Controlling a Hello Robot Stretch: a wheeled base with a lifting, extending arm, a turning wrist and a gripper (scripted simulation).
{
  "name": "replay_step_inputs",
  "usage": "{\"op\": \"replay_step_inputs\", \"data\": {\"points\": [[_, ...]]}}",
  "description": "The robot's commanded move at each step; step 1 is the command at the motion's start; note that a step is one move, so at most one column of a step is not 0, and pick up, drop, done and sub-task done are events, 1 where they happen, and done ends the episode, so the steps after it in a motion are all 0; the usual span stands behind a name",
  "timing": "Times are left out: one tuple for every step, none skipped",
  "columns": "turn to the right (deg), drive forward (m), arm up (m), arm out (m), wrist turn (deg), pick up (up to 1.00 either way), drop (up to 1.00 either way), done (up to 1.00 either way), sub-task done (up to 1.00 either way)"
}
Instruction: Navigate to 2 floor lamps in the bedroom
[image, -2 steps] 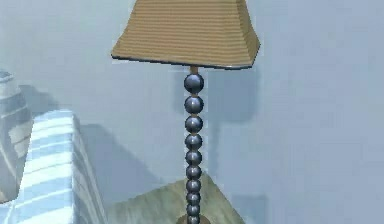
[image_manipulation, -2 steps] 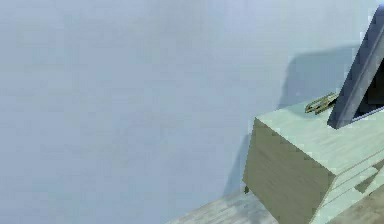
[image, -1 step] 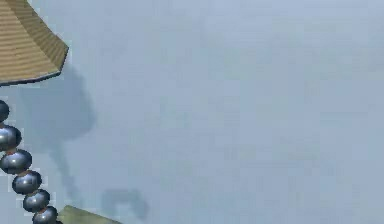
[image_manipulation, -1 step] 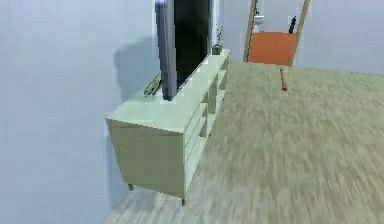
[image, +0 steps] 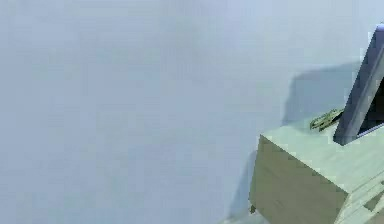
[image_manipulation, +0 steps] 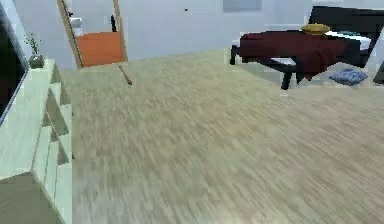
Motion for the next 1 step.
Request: {"op": "replay_step_inputs", "data": {"points": [[45.0, 0.0, 0.0, 0.0, 0.0, 0.0, 0.0, 0.0, 0.0]]}}
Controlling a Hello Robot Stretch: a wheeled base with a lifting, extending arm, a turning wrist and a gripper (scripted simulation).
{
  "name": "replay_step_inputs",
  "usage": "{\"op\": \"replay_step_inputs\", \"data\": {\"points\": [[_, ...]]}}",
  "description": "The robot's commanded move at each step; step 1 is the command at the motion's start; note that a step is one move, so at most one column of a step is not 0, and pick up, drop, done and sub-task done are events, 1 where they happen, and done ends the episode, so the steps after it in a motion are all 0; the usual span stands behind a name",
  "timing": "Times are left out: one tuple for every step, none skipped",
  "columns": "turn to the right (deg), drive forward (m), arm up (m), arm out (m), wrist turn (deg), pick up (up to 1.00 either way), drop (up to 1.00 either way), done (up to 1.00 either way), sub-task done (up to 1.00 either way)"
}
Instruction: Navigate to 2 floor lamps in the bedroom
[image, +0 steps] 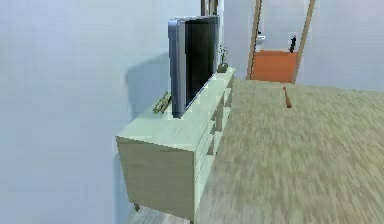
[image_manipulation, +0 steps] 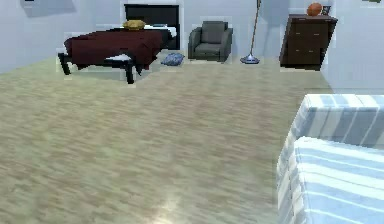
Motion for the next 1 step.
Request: {"op": "replay_step_inputs", "data": {"points": [[21.0, 0.0, 0.0, 0.0, 0.0, 0.0, 0.0, 0.0, 0.0]]}}
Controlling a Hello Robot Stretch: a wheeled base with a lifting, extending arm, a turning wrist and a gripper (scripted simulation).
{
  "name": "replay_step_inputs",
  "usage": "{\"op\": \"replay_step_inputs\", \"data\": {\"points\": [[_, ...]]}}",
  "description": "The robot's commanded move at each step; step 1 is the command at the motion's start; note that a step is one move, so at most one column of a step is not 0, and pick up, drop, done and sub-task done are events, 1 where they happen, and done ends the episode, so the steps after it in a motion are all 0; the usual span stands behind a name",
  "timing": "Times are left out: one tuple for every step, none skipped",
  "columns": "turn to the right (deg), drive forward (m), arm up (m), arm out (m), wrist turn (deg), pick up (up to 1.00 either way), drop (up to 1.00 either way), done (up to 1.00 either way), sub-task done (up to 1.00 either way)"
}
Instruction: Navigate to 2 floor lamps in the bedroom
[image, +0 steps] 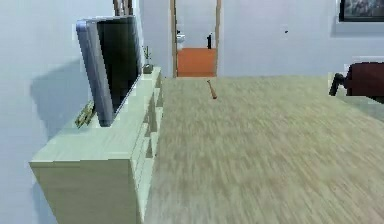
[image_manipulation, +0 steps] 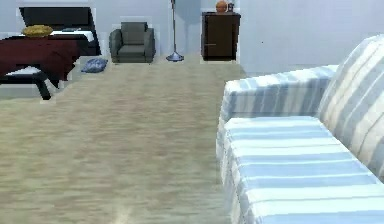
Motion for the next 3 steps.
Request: {"op": "replay_step_inputs", "data": {"points": [[0.0, 0.45, 0.0, 0.0, 0.0, 0.0, 0.0, 0.0, 0.0], [45.0, 0.0, 0.0, 0.0, 0.0, 0.0, 0.0, 0.0, 0.0], [45.0, 0.0, 0.0, 0.0, 0.0, 0.0, 0.0, 0.0, 0.0]]}}
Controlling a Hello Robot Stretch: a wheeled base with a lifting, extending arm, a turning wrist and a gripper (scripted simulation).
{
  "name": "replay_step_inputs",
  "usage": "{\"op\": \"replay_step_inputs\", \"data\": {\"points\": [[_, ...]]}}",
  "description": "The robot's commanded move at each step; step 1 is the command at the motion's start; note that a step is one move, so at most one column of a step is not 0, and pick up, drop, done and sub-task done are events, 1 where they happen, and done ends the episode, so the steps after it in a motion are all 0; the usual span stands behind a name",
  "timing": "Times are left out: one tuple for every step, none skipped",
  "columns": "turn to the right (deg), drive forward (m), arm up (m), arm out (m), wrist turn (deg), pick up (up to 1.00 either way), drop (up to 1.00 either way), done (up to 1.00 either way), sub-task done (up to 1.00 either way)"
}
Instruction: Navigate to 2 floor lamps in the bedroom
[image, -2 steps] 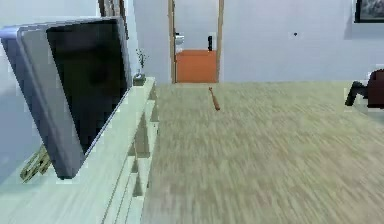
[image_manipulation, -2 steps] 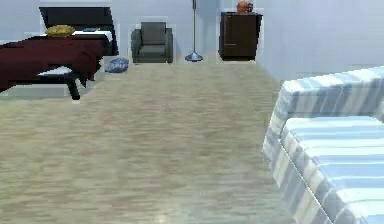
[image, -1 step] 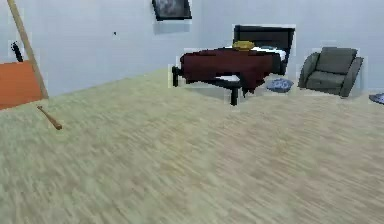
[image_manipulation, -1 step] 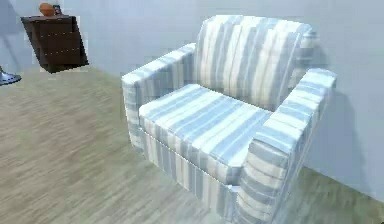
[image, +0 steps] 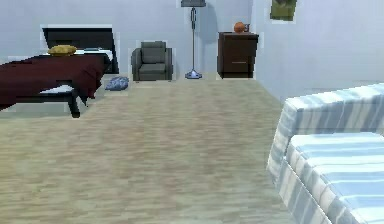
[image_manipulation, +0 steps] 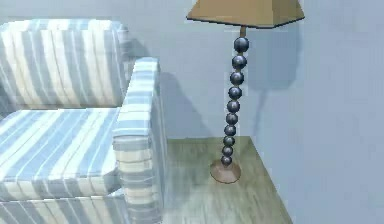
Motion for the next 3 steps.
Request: {"op": "replay_step_inputs", "data": {"points": [[0.0, 1.0, 0.0, 0.0, 0.0, 0.0, 0.0, 0.0, 0.0], [0.0, 0.65, 0.0, 0.0, 0.0, 0.0, 0.0, 0.0, 0.0], [3.0, 0.0, 0.0, 0.0, 0.0, 0.0, 0.0, 0.0, 0.0]]}}
